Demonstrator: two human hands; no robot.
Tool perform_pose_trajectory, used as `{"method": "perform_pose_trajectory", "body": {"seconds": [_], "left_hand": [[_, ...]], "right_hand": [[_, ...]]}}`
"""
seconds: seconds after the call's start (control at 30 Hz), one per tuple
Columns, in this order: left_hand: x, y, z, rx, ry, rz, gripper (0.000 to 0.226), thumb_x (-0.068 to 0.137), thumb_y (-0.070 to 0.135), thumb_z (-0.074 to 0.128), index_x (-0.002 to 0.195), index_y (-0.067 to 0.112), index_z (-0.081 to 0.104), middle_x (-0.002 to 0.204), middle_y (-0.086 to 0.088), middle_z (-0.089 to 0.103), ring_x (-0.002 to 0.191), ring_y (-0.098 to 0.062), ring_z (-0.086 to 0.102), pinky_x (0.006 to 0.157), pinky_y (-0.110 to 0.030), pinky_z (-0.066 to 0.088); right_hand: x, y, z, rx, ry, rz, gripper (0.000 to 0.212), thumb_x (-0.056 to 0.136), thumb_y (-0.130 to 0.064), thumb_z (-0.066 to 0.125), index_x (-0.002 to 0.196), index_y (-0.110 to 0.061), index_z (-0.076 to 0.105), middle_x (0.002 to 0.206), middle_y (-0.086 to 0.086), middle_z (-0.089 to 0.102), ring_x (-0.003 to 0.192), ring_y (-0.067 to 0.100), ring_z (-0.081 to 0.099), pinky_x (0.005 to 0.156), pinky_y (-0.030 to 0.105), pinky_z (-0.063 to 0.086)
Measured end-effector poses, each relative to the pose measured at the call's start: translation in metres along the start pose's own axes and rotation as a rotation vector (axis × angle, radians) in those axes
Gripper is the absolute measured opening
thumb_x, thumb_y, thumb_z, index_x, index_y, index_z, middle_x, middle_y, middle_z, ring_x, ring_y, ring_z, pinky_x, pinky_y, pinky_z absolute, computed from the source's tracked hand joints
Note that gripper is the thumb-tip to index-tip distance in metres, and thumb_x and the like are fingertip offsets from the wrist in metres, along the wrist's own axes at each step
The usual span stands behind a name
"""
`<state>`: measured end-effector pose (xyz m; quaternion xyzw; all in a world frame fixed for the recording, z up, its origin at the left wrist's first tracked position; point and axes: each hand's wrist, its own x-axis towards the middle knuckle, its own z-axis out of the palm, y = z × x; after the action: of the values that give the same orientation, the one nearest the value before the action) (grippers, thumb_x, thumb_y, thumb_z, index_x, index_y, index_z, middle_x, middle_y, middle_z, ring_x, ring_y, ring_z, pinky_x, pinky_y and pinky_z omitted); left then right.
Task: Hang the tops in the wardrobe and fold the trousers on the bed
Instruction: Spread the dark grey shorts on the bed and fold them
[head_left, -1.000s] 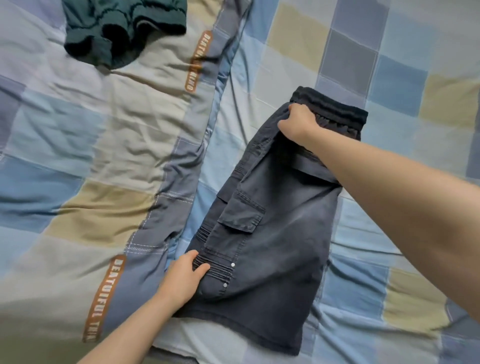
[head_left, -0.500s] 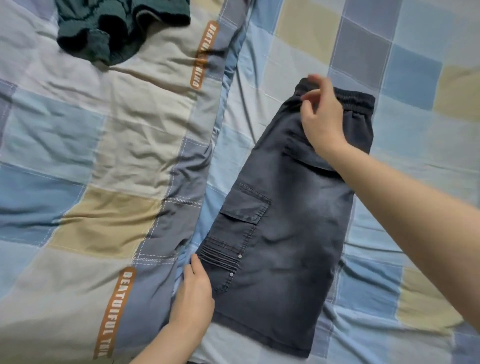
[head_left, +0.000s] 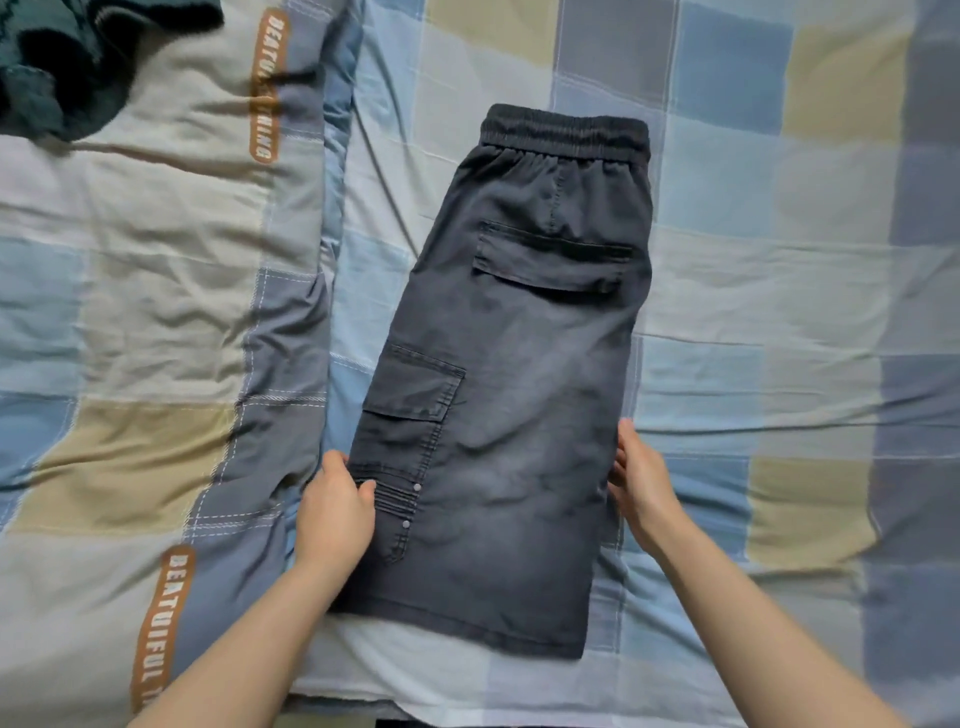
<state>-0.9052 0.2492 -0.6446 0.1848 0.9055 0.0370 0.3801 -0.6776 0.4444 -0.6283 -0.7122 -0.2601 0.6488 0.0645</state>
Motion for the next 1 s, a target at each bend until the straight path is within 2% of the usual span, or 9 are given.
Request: {"method": "perform_pose_trajectory", "body": {"seconds": [0.17, 0.27, 0.37, 0.47, 0.67, 0.77, 0.83, 0.93, 1.0], "left_hand": [[-0.002, -0.009, 0.003, -0.170, -0.094, -0.008, 0.015, 0.097, 0.014, 0.053, 0.107, 0.008, 0.045, 0.105, -0.016, 0.063, 0.102, -0.039, 0.059, 0.083, -0.044, 0.043], [-0.012, -0.004, 0.006, -0.572, -0.283, -0.060, 0.017, 0.098, 0.004, 0.051, 0.111, 0.014, 0.052, 0.121, -0.012, 0.064, 0.108, -0.025, 0.061, 0.093, -0.039, 0.046], [-0.042, 0.019, 0.020, -0.912, -0.617, -0.163, 0.029, 0.098, 0.003, 0.049, 0.121, 0.021, 0.056, 0.120, -0.005, 0.069, 0.106, -0.022, 0.066, 0.086, -0.034, 0.054], [-0.063, 0.026, 0.038, -0.950, -0.764, -0.174, 0.028, 0.095, 0.008, 0.056, 0.121, 0.019, 0.058, 0.118, -0.005, 0.070, 0.106, -0.023, 0.068, 0.083, -0.033, 0.057], [-0.055, -0.006, 0.051, -0.429, -0.318, -0.067, 0.016, 0.098, 0.014, 0.056, 0.112, 0.013, 0.062, 0.110, -0.006, 0.067, 0.108, -0.025, 0.061, 0.092, -0.035, 0.044], [-0.057, -0.006, 0.046, -0.023, -0.241, -0.099, 0.020, 0.091, 0.023, 0.066, 0.092, 0.007, 0.053, 0.097, -0.016, 0.063, 0.103, -0.040, 0.060, 0.085, -0.042, 0.044], [-0.063, 0.005, 0.045, 0.187, -0.044, -0.029, 0.037, 0.080, 0.014, 0.072, 0.103, 0.000, 0.047, 0.107, -0.027, 0.054, 0.102, -0.047, 0.053, 0.084, -0.049, 0.044], [-0.077, 0.048, 0.049, 0.296, 0.208, 0.335, 0.057, 0.062, 0.000, 0.073, 0.114, 0.000, 0.052, 0.102, -0.024, 0.049, 0.091, -0.045, 0.049, 0.074, -0.053, 0.045], [-0.077, 0.085, 0.053, 0.332, 0.213, 0.538, 0.059, 0.063, 0.006, 0.076, 0.118, 0.007, 0.056, 0.107, -0.019, 0.050, 0.094, -0.040, 0.048, 0.073, -0.051, 0.046]], "right_hand": [[0.000, -0.010, 0.000, -0.145, -0.171, -0.023, 0.023, 0.096, -0.020, 0.054, 0.099, 0.000, 0.065, 0.095, 0.012, 0.072, 0.080, 0.017, 0.066, 0.068, 0.028, 0.053], [0.006, -0.019, -0.023, -0.280, -0.012, -0.163, 0.023, 0.095, -0.024, 0.054, 0.099, -0.003, 0.063, 0.095, 0.012, 0.069, 0.084, 0.020, 0.062, 0.075, 0.036, 0.050], [0.008, -0.037, -0.065, -0.249, 0.171, -0.269, 0.019, 0.090, -0.026, 0.063, 0.084, -0.008, 0.059, 0.076, 0.005, 0.060, 0.071, 0.018, 0.055, 0.065, 0.031, 0.044], [0.013, -0.051, -0.098, -0.156, 0.245, -0.327, 0.018, 0.088, -0.025, 0.066, 0.075, -0.015, 0.060, 0.068, 0.001, 0.057, 0.060, 0.010, 0.048, 0.055, 0.024, 0.039], [0.025, -0.010, -0.146, -0.344, 0.268, -0.114, 0.016, 0.095, -0.016, 0.051, 0.082, -0.011, 0.058, 0.071, 0.005, 0.053, 0.052, 0.012, 0.044, 0.037, 0.013, 0.033], [0.016, 0.014, -0.140, -0.333, 0.066, 0.083, 0.028, 0.098, -0.032, 0.042, 0.086, -0.014, 0.060, 0.071, 0.000, 0.061, 0.054, 0.012, 0.052, 0.049, 0.021, 0.038], [0.010, 0.025, -0.132, -0.292, -0.005, 0.101, 0.033, 0.099, -0.039, 0.041, 0.096, -0.015, 0.064, 0.084, -0.002, 0.067, 0.071, 0.013, 0.062, 0.058, 0.026, 0.045], [0.012, 0.030, -0.121, -0.192, 0.033, 0.037, 0.037, 0.096, -0.044, 0.047, 0.110, -0.013, 0.063, 0.109, 0.001, 0.068, 0.099, 0.019, 0.064, 0.085, 0.035, 0.052], [0.017, 0.019, -0.117, -0.096, 0.030, 0.009, 0.037, 0.094, -0.043, 0.051, 0.109, -0.011, 0.062, 0.109, 0.003, 0.069, 0.101, 0.020, 0.065, 0.090, 0.038, 0.053]]}}
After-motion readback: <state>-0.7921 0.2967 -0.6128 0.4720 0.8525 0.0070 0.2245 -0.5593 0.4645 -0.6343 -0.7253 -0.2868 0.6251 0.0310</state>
